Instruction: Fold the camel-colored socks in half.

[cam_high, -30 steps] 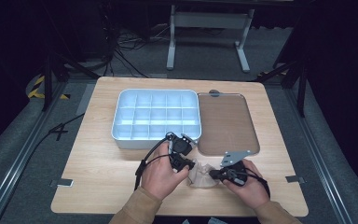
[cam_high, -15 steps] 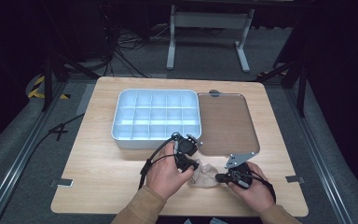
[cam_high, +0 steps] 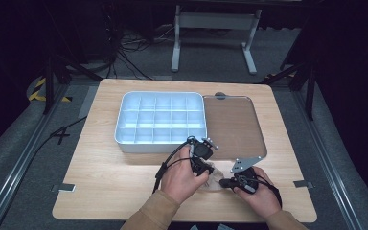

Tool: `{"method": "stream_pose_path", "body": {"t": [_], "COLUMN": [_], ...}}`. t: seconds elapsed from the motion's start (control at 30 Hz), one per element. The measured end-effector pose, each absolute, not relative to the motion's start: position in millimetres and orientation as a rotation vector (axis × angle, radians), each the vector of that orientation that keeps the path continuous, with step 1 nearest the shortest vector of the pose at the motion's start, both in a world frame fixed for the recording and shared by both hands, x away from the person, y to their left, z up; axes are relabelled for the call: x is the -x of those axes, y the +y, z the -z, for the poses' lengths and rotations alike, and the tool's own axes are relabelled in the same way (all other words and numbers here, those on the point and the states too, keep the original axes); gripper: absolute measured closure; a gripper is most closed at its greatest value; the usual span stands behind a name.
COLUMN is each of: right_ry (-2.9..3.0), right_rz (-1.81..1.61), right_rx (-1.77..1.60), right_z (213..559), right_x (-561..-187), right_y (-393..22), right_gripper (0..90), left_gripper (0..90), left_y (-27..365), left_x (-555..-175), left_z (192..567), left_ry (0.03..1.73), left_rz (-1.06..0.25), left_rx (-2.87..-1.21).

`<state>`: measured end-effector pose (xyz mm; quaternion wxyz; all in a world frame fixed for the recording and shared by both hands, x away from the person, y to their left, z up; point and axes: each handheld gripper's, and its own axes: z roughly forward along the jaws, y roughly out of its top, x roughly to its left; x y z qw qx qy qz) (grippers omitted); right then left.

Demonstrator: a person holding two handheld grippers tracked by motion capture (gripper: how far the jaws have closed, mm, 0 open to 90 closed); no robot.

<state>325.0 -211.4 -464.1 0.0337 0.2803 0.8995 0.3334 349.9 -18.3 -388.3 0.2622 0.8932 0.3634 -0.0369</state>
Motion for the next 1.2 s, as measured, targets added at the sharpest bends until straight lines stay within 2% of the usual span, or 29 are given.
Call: {"method": "stream_pose_path", "body": {"t": [0.33, 0.57, 0.8, 0.97, 1.2], "right_ry": [2.749, 2.748, 2.751, 2.751, 2.746], "right_rz": [-1.049, -1.05, -1.046, -1.051, -1.056], "right_rx": [-0.866, -0.868, -0.869, -0.872, -0.869], "right_z": [465.5, 465.5, 465.6, 465.9, 465.2], "right_x": [-323.5, -322.6, -323.1, -323.3, -322.2], "right_y": [-213.7, -213.8, -213.8, -214.3, -214.6], "right_gripper": [89.5, 89.4, 89.5, 89.4, 86.5], "left_gripper": [85.6, 85.6, 85.7, 85.6, 85.2], "left_y": [-34.1, -40.9, -40.4, -43.0, -39.2], "left_x": [-362.5, -357.6, -356.4, -357.8, -365.2], "left_z": [407.0, 405.2, 403.1, 406.2, 414.8], "left_ry": [0.995, 0.965, 0.949, 0.961, 0.98], "left_rz": [0.126, 0.158, 0.197, 0.138, 0.181], "left_rx": [-2.468, -2.491, -2.469, -2.476, -2.426]}}
